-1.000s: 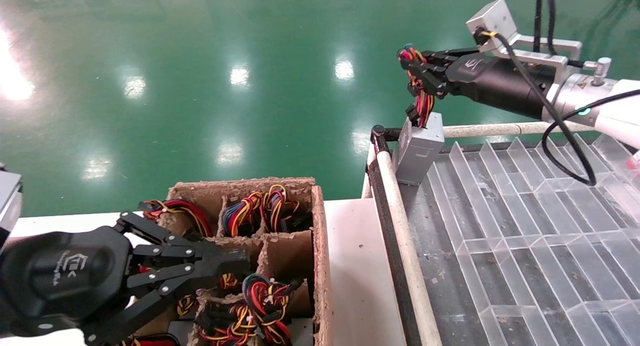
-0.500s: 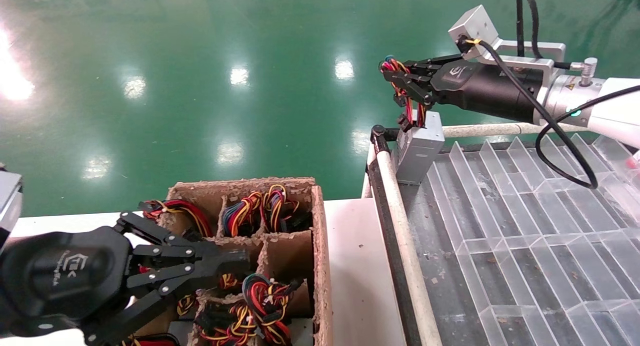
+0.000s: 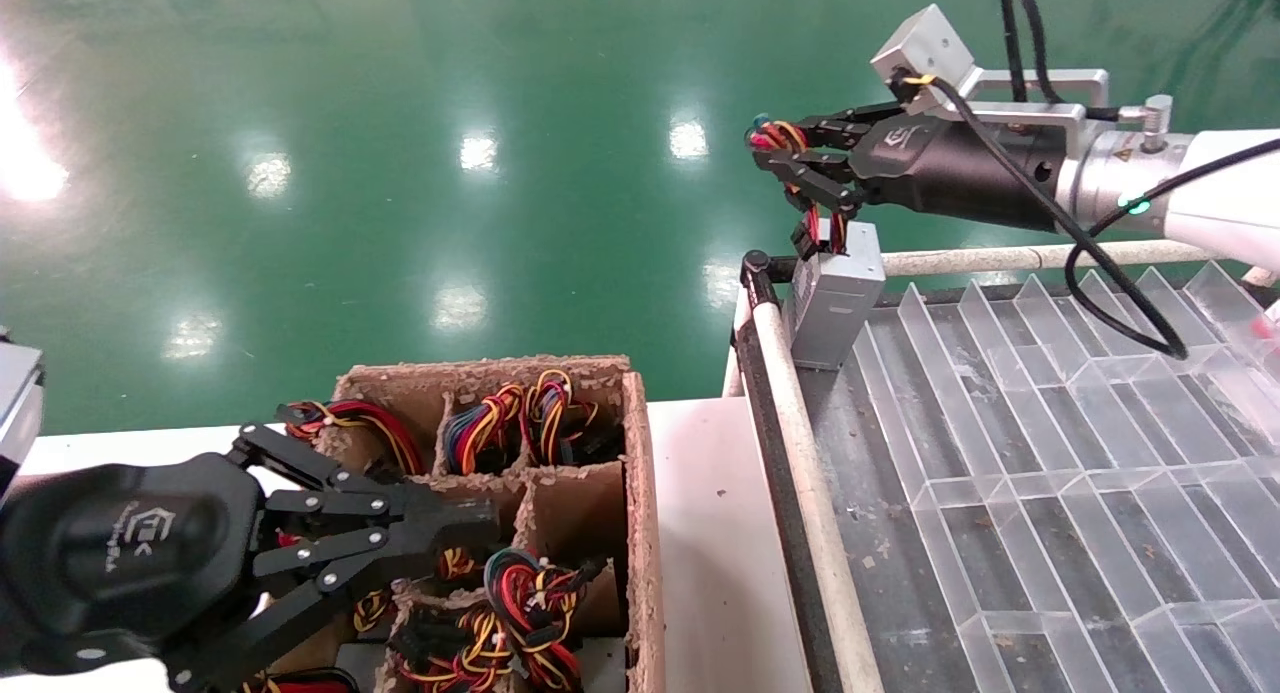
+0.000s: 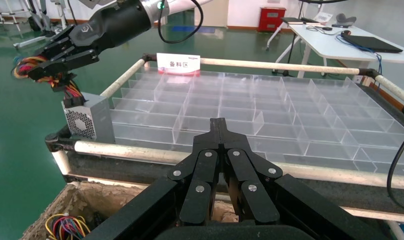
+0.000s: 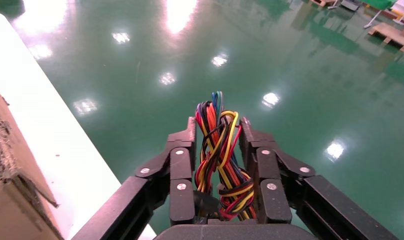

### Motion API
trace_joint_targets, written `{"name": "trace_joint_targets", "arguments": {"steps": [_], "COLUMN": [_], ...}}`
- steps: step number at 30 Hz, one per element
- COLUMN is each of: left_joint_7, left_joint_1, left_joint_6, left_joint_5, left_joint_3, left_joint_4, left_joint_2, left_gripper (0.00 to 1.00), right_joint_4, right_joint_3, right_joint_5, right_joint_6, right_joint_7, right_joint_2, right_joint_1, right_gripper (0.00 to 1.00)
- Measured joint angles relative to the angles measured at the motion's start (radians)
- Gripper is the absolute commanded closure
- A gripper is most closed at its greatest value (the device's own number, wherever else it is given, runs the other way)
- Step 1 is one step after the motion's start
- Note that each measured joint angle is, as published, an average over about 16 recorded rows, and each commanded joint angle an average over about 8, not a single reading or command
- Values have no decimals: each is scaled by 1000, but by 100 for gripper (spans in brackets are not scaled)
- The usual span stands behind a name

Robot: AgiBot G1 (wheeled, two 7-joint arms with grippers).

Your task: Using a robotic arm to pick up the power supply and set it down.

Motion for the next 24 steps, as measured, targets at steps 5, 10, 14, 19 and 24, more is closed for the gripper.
{"name": "trace_joint_targets", "arguments": {"steps": [5,10,14,19,24], "left_joint_7": [0,0,0,0,0], "left_joint_1": [0,0,0,0,0], "left_joint_6": [0,0,0,0,0], "left_joint_5": [0,0,0,0,0], "left_joint_3": [0,0,0,0,0], "left_joint_4": [0,0,0,0,1], "left_joint_2": [0,0,0,0,0], "left_gripper": [100,100,100,62,0], "right_joint_4": [8,26,62,132,229], "right_joint_3": [-5,-4,3,23,50], "right_joint_5": [-7,-7,3,30,66], "right_joint_6": [11,15,8,-13,-39], "right_joint_7": [-10,-18,-12,12,55], "right_joint_2": [-14,-22,-14,12,54], "right_joint_1": [17,30,20,-20,-90], "right_gripper": [0,0,0,0,0]}}
